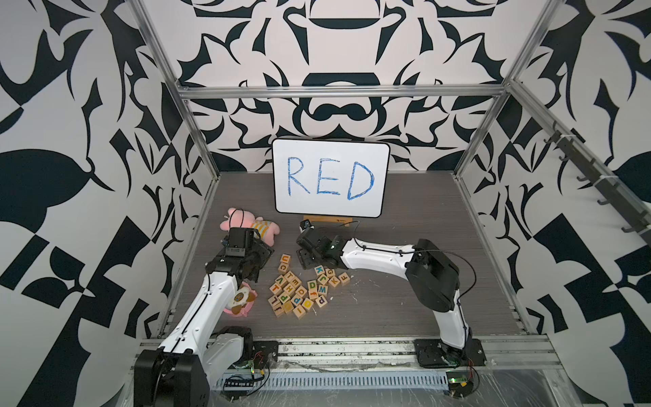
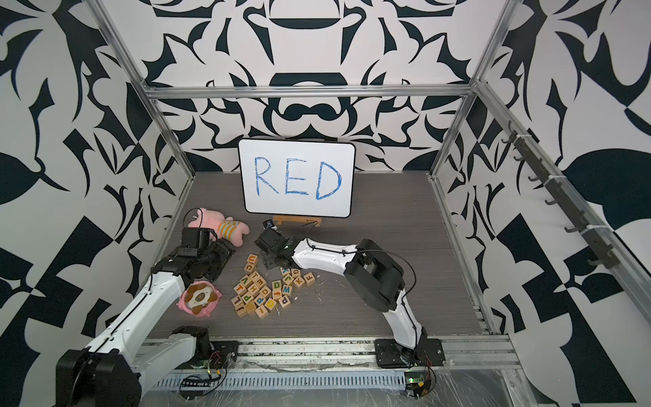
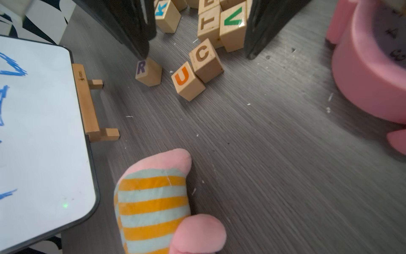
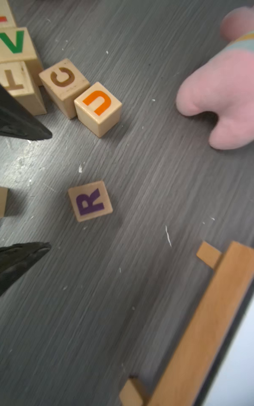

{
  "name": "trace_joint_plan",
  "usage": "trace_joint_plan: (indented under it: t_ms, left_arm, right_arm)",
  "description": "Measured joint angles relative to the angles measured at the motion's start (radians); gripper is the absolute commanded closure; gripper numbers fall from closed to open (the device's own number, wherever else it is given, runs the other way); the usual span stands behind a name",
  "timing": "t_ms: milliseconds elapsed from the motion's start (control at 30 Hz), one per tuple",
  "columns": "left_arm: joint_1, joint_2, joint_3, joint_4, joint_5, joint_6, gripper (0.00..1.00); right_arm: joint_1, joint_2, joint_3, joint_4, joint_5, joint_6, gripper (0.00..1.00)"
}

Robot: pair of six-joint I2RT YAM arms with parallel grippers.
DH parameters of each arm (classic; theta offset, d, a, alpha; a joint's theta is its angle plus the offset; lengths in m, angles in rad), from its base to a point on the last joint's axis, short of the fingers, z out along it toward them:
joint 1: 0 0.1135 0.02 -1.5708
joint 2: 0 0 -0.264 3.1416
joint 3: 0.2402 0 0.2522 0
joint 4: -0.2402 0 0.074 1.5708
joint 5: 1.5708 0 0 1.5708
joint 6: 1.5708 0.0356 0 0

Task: Assemble the uppercase word "red" with letter blocks
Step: Adjust the letter block at the center of the board.

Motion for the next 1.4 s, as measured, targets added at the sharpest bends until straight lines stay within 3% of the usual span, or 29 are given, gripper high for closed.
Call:
trace_joint_plan:
  t_ms: [567,933,1100,1400]
  left_arm:
    - [0.001,0.002,-0.035,0.06,0.072,0.008,0.27]
    - [0.001,0.002,-0.041,0.068,0.083,0.005,0.27]
    - [0.001,0.002,-0.048,0.068,0.084,0.005,0.27]
    - [0.001,0.001,-0.048,0.068,0.084,0.009,0.27]
  right_arm:
    - [-0.018,0.101,0.063,-0.069,0.13,-0.014,0.31]
    - [-0.08,0.105,0.067,-0.07,0.143,-0.013,0.33]
    - [-0.105,0.105,0.067,-0.074,0.152,-0.006,0.39]
    - [-0.081,0.064,0.057,-0.07,0.102,0.081,0.34]
